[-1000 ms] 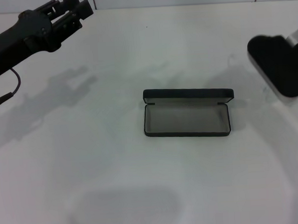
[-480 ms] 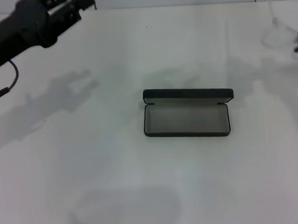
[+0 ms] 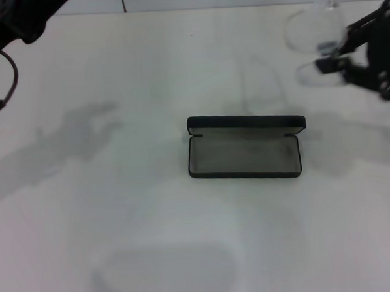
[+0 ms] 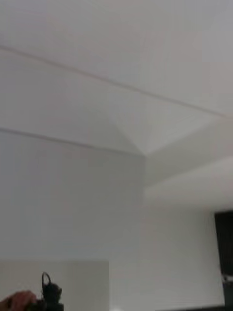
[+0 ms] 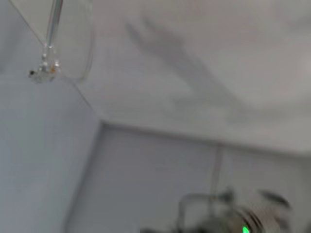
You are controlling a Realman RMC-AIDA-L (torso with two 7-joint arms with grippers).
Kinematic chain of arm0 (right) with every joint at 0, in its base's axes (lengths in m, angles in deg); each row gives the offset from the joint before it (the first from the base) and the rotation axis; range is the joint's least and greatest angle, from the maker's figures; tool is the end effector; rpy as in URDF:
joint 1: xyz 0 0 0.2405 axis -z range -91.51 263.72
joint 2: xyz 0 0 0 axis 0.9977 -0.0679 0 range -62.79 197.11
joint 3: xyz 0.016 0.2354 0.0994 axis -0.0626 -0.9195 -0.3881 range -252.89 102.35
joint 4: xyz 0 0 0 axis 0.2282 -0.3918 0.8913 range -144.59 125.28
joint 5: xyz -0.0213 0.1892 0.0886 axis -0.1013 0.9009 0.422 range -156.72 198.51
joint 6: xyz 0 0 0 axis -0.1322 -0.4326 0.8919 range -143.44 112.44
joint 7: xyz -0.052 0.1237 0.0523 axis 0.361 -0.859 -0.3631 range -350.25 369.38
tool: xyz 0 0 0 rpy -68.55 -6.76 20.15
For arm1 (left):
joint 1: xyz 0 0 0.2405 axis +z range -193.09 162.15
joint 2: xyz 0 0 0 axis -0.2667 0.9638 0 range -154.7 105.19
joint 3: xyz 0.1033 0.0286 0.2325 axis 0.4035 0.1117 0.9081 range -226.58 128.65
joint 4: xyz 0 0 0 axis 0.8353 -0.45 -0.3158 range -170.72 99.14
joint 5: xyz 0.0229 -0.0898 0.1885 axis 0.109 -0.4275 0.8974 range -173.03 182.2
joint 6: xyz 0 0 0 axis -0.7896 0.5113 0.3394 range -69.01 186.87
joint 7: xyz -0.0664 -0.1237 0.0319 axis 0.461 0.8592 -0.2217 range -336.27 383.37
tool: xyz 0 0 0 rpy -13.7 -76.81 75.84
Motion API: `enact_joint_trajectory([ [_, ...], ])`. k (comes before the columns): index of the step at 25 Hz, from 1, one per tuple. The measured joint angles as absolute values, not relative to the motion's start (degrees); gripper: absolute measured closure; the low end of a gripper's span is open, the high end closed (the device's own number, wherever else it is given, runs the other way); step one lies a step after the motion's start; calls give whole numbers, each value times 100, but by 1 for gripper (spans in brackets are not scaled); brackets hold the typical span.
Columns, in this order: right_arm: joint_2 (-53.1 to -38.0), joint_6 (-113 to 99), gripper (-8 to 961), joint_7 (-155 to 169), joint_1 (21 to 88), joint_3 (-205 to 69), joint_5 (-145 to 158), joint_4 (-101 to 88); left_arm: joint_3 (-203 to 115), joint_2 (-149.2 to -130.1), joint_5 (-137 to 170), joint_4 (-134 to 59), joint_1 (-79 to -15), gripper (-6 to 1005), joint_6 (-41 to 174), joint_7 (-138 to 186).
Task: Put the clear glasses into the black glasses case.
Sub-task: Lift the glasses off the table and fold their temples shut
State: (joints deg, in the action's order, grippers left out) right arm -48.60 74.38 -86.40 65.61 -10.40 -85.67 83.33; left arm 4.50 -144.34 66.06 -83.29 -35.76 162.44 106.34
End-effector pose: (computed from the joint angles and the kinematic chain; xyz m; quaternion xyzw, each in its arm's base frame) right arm 0.1393 0.3198 0.0848 -0.9719 -0.0685 0.1193 0.1909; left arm -0.1941 0.3000 0.0844 -0.7931 -0.0965 -0.5857 0.1366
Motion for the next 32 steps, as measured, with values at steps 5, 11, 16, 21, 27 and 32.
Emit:
enact_joint_trajectory([
  [5, -4865, 6951, 841, -8187, 6459, -251, -7845, 7468, 592, -14436, 6597, -8333, -3594, 647, 16354, 10625],
  [11, -4875, 6893, 841, -7860, 5682, 211, -7191, 6133, 1010, -14448, 6596, -8278, -3697, 704, 16396, 10226],
  [16, -4879, 7067, 841, -7582, 5238, 590, -6814, 5483, 1011, -14453, 6598, -8087, -3723, 802, 16348, 10077],
  [21, -4890, 7125, 841, -7547, 5180, 971, -6559, 5502, 1015, -14442, 6732, -8022, -3708, 808, 16147, 9877],
  [27, -4873, 7329, 842, -7540, 5228, 990, -6229, 5524, 1012, -14438, 7144, -8017, -3713, 815, 15975, 9658],
  [32, -4867, 7624, 842, -7539, 5245, 850, -6140, 5522, 1014, -14430, 7229, -8047, -3672, 821, 15976, 9607],
])
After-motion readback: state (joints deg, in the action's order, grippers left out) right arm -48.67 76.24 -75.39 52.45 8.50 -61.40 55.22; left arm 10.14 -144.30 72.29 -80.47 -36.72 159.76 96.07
